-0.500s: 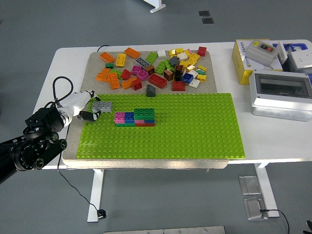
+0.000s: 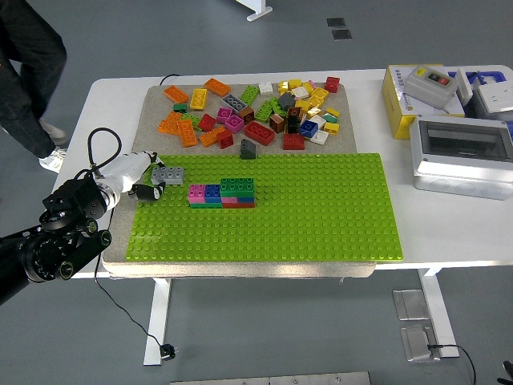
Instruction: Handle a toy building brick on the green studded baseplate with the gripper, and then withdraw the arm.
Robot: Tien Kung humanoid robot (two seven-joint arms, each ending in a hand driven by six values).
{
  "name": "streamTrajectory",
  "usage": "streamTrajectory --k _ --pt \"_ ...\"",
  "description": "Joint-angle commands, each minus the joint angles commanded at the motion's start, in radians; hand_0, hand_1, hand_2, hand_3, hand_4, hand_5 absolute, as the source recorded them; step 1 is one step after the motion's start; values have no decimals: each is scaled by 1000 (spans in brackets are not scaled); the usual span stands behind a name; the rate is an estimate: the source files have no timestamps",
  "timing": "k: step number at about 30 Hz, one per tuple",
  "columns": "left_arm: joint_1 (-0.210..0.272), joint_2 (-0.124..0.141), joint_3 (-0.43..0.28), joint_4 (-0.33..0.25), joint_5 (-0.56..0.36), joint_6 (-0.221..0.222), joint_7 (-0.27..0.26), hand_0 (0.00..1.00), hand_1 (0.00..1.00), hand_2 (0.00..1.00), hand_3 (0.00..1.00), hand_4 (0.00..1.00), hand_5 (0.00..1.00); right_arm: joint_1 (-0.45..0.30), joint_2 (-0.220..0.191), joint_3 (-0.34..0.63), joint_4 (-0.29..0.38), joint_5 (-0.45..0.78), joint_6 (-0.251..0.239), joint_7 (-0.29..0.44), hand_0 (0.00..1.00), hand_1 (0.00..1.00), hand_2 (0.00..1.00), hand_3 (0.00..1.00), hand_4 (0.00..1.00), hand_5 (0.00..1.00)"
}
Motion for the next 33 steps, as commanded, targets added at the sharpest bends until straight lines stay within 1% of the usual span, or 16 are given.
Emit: streamTrajectory --k 2,6,11,13,14,16,18,20,22,24,27,28,33 --pt "1 3 -8 -5 -9 -1 -1 985 953 952 571 404 161 0 0 0 0 0 0 0 679 643 680 667 461 812" --pt "12 28 -43 -50 -13 -10 11 985 953 952 571 404 161 -4 -3 2 0 -1 -1 2 679 643 680 667 461 812" --pt "50 85 -118 -149 23 -32 56 985 954 954 560 399 164 -12 -7 6 0 5 -4 7 679 643 680 666 461 812" --pt "73 106 -154 -188 53 -44 83 985 954 954 560 399 164 -15 -8 8 0 7 -6 11 679 643 680 666 461 812" --pt "87 116 -173 -210 69 -52 98 986 954 953 544 397 166 -17 -9 9 0 9 -7 13 678 643 680 666 460 810" --pt "115 136 -214 -257 105 -74 133 986 954 953 544 397 166 -19 -10 11 0 10 -9 16 678 643 680 666 460 810" --pt "143 149 -254 -306 137 -99 170 986 954 953 544 397 166 -22 -11 12 0 11 -10 19 678 643 680 666 460 810" --pt "171 157 -295 -359 163 -129 209 988 953 952 538 397 171 -24 -12 15 0 10 -12 21 678 643 680 666 462 811" --pt "199 154 -338 -415 185 -164 254 988 953 952 538 397 171 -27 -13 19 0 10 -13 23 678 643 680 666 462 811" --pt "219 143 -376 -467 200 -188 295 988 953 952 538 397 171 -29 -13 22 0 6 -13 24 678 643 680 666 462 811" --pt "242 118 -421 -540 217 -212 348 989 953 953 539 397 170 -31 -13 25 0 0 -13 24 678 640 664 663 464 813" --pt "252 105 -440 -581 225 -222 369 989 953 953 539 397 170 -32 -13 25 0 -1 -13 25 678 640 664 663 464 813" --pt "270 83 -468 -647 234 -235 395 988 954 953 536 393 174 -33 -13 22 0 1 -13 27 678 640 664 663 464 813"
